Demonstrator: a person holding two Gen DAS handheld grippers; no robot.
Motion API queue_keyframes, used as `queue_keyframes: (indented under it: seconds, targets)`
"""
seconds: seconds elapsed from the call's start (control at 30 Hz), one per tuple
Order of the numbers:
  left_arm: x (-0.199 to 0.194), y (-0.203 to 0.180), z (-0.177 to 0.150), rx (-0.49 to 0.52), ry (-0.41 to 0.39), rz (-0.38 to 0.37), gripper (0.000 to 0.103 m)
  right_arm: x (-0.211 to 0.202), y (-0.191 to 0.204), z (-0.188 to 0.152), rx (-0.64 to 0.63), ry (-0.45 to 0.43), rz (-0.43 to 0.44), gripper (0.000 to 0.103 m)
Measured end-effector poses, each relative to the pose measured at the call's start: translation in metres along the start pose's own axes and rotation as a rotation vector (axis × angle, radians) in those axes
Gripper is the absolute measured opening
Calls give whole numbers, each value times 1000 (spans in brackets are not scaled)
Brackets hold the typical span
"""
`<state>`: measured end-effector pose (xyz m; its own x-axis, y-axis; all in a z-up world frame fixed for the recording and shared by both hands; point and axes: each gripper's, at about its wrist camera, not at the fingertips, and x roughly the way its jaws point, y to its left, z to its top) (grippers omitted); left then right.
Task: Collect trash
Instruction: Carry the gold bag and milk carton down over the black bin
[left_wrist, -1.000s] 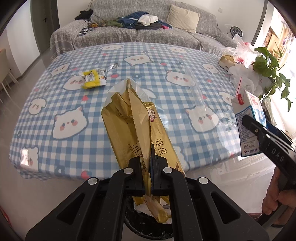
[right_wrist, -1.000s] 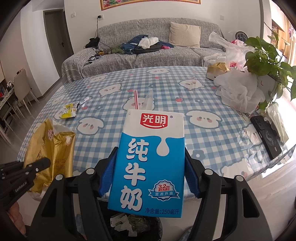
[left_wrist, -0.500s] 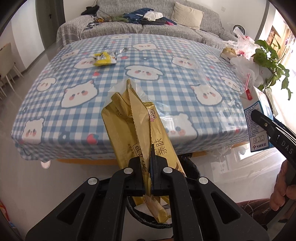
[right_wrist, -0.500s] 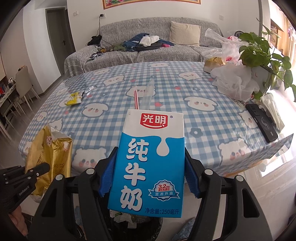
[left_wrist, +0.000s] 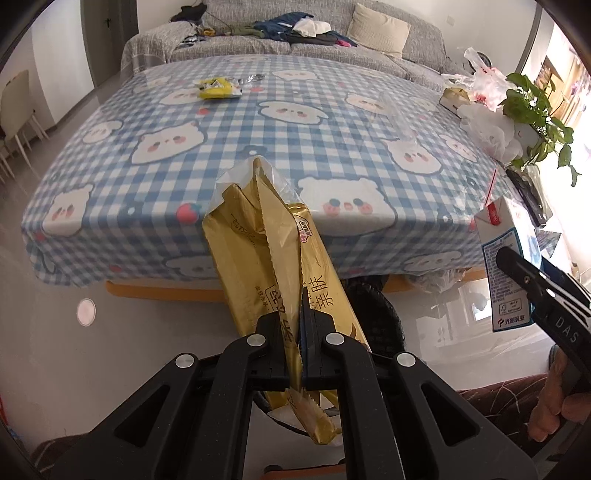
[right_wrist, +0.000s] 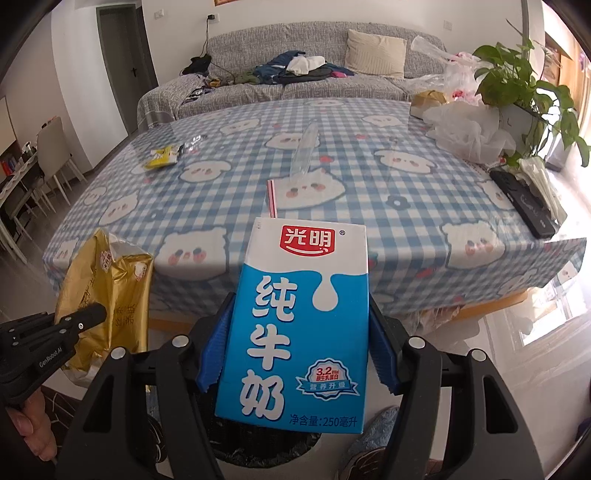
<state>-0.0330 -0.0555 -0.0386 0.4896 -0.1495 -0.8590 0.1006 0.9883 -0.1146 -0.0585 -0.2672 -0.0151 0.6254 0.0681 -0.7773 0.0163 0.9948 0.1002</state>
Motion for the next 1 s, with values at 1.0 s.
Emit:
queue_keyframes:
  seconds: [1.0]
  targets:
    - [76,4,-67,-6,120,77,2,50,-8,-67,38,164,-86,62]
